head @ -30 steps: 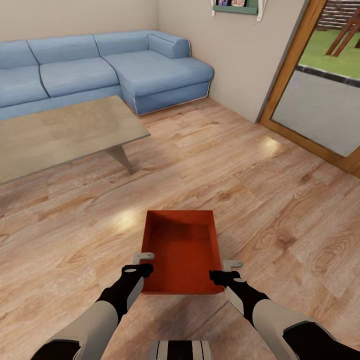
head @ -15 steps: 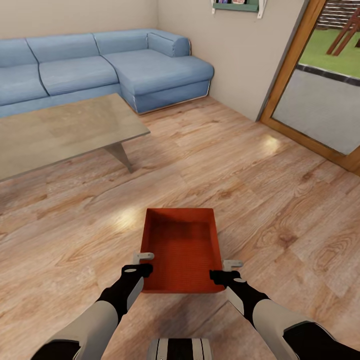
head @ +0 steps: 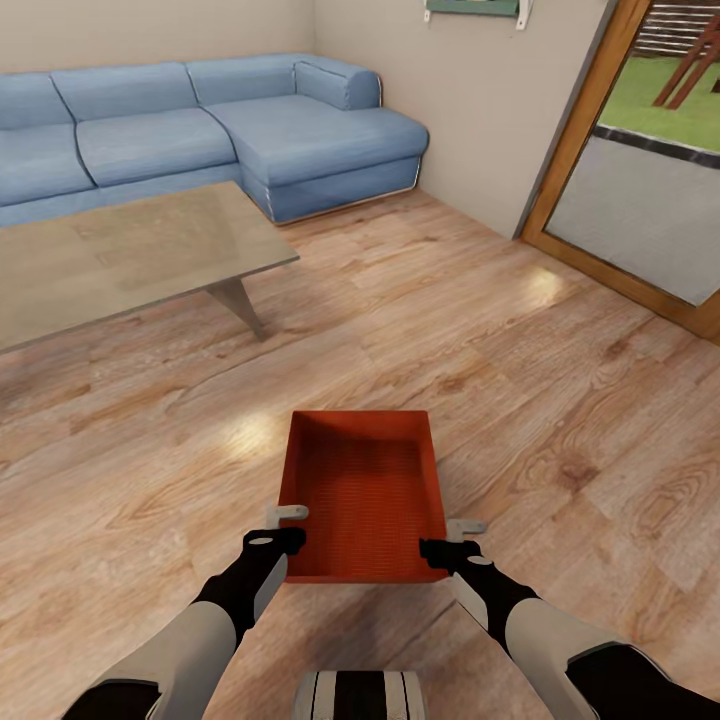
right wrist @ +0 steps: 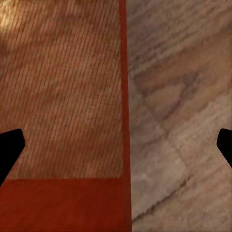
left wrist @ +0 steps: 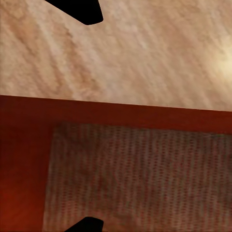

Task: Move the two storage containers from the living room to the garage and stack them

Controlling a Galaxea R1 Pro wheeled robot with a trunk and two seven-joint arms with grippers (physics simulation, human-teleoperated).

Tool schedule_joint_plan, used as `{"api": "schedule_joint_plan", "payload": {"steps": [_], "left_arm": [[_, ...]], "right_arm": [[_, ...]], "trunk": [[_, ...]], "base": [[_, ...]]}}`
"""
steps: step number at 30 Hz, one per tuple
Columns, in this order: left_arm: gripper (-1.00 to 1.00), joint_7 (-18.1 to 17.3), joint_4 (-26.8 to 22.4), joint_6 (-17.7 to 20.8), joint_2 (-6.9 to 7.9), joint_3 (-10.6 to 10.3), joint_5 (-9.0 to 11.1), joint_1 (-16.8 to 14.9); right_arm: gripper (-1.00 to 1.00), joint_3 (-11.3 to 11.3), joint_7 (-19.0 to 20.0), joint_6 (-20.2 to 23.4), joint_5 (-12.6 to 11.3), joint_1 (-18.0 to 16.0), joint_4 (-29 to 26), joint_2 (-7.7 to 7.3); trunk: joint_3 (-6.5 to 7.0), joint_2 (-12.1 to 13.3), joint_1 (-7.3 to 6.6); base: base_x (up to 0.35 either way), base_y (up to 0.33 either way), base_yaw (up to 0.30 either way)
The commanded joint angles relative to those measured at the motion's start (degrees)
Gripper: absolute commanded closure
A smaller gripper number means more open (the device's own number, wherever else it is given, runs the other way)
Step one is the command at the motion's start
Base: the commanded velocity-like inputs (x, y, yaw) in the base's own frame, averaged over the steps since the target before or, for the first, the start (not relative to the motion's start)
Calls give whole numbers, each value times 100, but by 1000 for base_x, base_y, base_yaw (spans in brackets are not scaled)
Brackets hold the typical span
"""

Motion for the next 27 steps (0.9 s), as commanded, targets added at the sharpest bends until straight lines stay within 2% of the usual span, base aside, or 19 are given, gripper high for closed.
{"api": "schedule_joint_plan", "payload": {"steps": [1, 27], "left_arm": [[-100, 17, -11, 33, -2, 3, -1, 0], [-100, 10, 41, 117, 52, 3, -24, 0]], "right_arm": [[-100, 49, -23, -20, -58, -4, 5, 0], [-100, 53, -23, -17, -58, 0, 13, 0]], "trunk": [[-3, -1, -1], [-3, -1, -1]], "base": [[0, 0, 0], [0, 0, 0]]}}
